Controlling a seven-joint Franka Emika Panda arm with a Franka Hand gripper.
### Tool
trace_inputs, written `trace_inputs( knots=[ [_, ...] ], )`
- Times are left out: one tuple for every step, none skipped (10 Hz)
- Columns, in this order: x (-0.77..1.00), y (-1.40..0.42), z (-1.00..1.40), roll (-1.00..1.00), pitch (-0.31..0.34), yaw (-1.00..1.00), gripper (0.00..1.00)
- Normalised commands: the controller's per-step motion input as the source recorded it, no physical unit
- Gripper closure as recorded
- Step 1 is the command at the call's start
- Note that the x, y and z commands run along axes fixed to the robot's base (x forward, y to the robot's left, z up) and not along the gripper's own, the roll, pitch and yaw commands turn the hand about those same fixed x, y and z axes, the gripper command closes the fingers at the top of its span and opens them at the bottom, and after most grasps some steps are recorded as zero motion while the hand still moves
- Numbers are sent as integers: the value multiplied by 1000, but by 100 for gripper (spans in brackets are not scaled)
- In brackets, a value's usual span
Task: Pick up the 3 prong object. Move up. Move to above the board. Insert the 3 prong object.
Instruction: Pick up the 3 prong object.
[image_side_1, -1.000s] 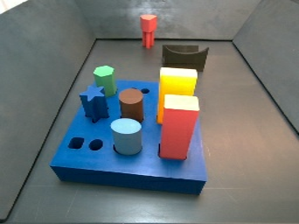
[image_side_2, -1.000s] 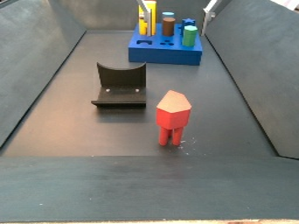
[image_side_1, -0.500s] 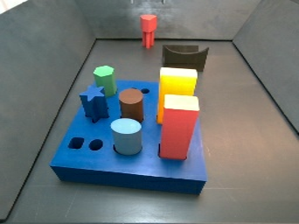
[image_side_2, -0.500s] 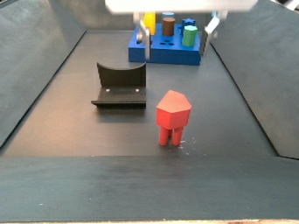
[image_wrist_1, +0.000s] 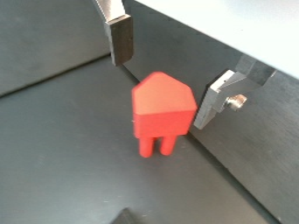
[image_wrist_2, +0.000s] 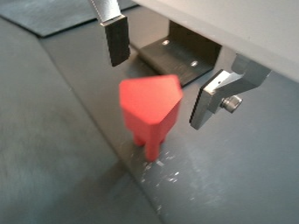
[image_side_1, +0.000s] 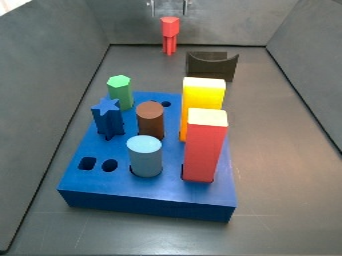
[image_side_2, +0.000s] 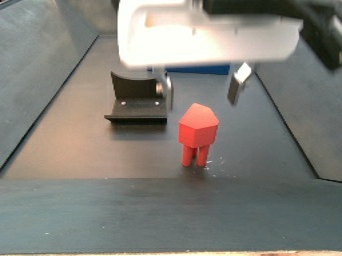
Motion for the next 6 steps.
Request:
trace_inputs(
  knots=[
    [171,286,-429,-139,-31,137,0],
    [194,189,-426,-127,-30,140,0],
    [177,111,-377,-120,-17,126,0],
    [120,71,-351,-114,-20,106,0],
    [86,29,-274,-129,-19,89,0],
    [49,0,-154,-147,0,120,0]
  ],
)
